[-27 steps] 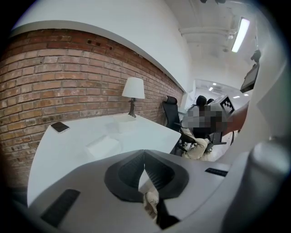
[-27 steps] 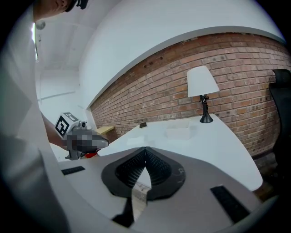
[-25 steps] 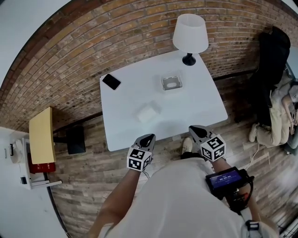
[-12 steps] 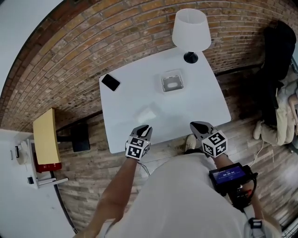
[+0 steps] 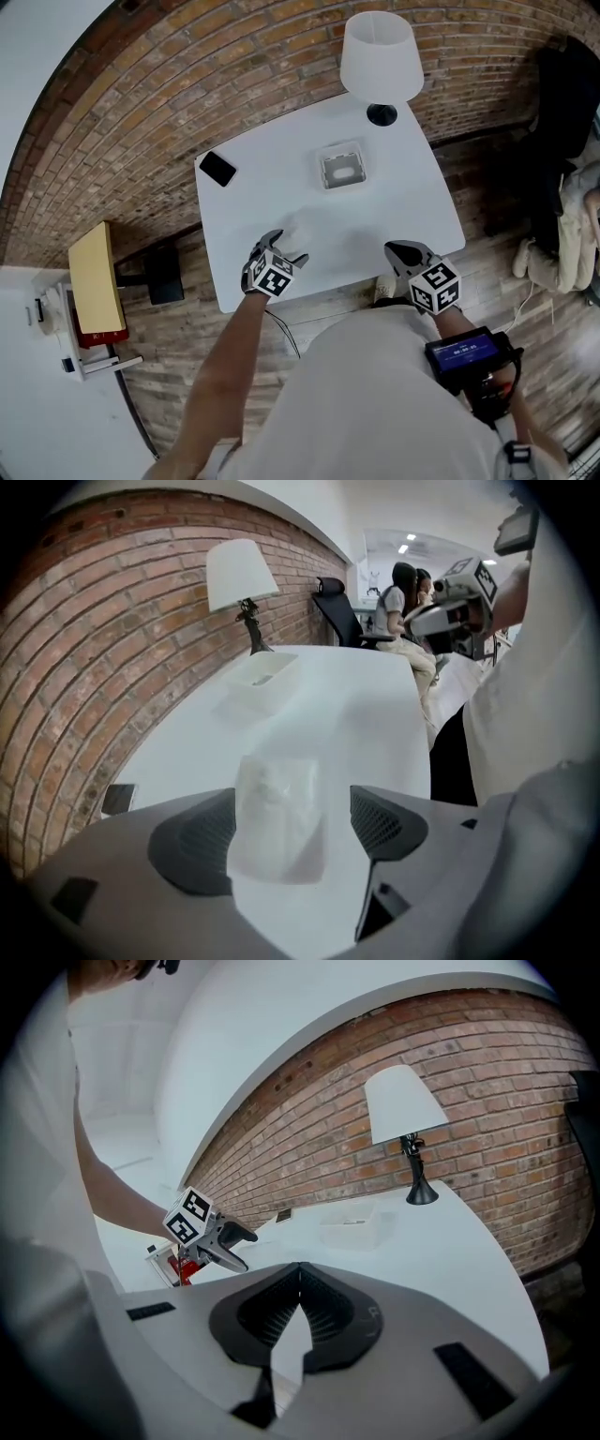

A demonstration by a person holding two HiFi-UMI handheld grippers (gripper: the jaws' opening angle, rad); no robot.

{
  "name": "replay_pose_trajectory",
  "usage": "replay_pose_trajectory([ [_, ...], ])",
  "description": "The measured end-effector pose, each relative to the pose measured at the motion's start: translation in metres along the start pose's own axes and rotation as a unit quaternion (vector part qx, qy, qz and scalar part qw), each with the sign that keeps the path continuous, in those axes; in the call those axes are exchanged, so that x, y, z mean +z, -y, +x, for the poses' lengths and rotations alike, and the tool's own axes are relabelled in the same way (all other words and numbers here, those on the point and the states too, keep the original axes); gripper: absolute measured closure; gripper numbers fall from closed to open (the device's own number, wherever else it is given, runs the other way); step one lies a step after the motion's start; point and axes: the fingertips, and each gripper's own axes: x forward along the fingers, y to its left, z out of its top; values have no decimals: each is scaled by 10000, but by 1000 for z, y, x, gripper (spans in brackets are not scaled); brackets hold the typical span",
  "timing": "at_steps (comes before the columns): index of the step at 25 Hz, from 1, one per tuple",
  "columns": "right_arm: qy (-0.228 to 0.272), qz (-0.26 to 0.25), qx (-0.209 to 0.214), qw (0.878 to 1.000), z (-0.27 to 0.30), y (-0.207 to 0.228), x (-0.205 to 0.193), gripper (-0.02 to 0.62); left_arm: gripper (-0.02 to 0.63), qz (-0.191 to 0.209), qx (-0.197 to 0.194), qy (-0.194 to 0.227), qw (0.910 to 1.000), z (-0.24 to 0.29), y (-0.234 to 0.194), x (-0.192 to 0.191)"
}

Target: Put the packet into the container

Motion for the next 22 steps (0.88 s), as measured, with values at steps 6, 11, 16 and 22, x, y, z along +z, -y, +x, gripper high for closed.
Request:
replay_pose_trajectory([
  [6,119,370,-119,9992,-8,19,2,588,232,129,197,-509,9984,14,-7,-8],
  [11,181,434,-205,9987,-8,31,12,588,260,396,318,-679,9964,18,-5,-14],
  [16,240,427,-100,9987,2,34,20,588,308,356,430,-744,9957,11,-12,-18],
  [22,212,476,-97,9986,-1,38,16,588,318,177,285,-645,9974,7,-3,-14],
])
